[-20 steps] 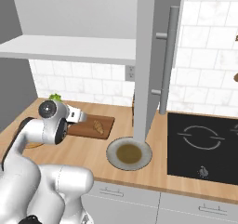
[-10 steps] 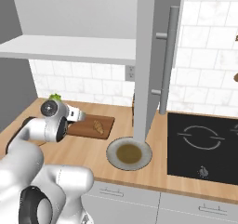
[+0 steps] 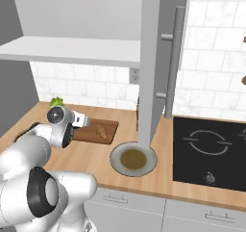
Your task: From the different types of pastries on the counter, select a croissant and place it on the cutting board. Then retrieve a jar of jam from the cabinet and place it alongside the croissant on the cutting board.
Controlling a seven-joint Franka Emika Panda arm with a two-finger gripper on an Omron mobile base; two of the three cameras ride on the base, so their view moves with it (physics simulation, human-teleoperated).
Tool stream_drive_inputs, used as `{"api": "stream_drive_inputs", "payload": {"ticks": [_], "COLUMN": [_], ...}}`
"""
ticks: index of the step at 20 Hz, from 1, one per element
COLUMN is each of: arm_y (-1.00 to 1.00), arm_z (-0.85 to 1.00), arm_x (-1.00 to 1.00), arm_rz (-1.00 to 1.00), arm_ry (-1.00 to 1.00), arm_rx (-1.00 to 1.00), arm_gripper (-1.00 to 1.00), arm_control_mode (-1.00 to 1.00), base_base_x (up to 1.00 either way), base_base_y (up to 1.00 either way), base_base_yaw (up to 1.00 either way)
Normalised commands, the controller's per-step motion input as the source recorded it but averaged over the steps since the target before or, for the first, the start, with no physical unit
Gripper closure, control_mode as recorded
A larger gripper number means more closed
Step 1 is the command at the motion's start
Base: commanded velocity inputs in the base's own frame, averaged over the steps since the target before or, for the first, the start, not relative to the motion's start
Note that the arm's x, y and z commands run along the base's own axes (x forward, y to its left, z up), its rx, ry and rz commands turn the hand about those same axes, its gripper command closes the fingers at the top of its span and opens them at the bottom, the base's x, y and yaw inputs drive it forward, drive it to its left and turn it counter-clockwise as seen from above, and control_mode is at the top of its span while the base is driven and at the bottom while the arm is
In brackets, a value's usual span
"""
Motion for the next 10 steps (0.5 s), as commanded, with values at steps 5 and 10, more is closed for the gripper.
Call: {"api": "stream_drive_inputs", "payload": {"ticks": [5,10], "arm_y": [0.00,0.01], "arm_z": [-0.09,-0.16], "arm_x": [0.23,0.19], "arm_rz": [0.00,0.00], "arm_ry": [0.00,0.00], "arm_rx": [0.00,0.00], "arm_gripper": [1.00,1.00], "arm_control_mode": [-1.00,-1.00], "base_base_x": [0.00,0.00], "base_base_y": [0.00,0.00], "base_base_yaw": [0.00,0.00]}}
